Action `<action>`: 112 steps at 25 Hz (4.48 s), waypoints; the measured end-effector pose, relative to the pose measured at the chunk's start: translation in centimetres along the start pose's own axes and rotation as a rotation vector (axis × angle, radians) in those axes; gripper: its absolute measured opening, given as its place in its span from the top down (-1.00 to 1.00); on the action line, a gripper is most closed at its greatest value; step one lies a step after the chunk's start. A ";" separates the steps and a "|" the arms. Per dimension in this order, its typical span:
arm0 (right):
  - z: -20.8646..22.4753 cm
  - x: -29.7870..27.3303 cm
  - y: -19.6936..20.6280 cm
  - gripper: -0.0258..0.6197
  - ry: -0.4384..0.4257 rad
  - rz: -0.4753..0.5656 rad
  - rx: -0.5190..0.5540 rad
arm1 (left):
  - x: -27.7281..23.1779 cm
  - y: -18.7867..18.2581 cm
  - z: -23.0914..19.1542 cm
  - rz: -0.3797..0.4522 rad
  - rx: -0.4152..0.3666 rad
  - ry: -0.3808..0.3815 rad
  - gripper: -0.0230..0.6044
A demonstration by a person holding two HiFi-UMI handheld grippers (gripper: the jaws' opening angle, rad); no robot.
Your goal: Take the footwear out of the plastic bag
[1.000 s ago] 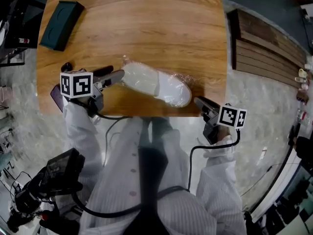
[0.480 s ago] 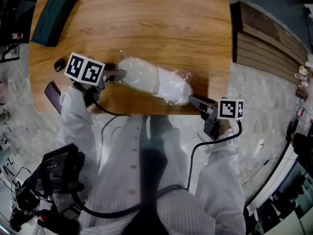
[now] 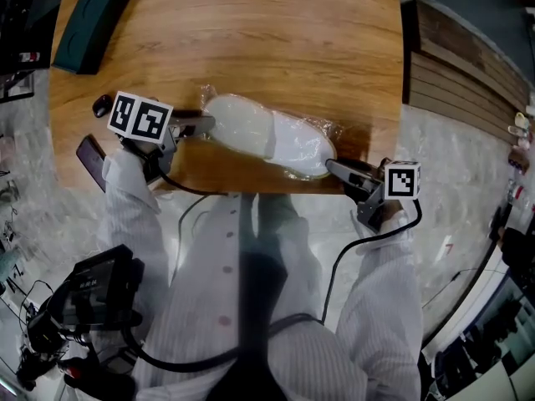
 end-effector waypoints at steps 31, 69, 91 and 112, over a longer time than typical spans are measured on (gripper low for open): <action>-15.6 6.4 3.5 0.62 -0.280 -0.071 0.525 | 13.7 -1.4 12.0 0.507 -0.230 -0.077 0.87; -14.0 15.7 5.4 0.64 -0.254 0.197 0.483 | 18.2 -1.7 12.4 0.556 -0.269 -0.192 0.91; -20.0 8.3 4.5 0.64 0.293 1.000 0.768 | 18.0 -3.5 12.7 0.918 -0.291 -0.861 0.91; -23.7 4.0 5.8 0.66 0.302 1.033 0.872 | 14.1 -5.6 16.8 0.918 -0.426 -0.805 0.91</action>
Point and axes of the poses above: the fingertips, and each gripper's own axes: x backward along the fingers, z to its right, y out of its underside, the point moved 5 cm from there along x, backward along the fingers, and after that the axes turned 15 degrees about -x, right-handed, at the moved point
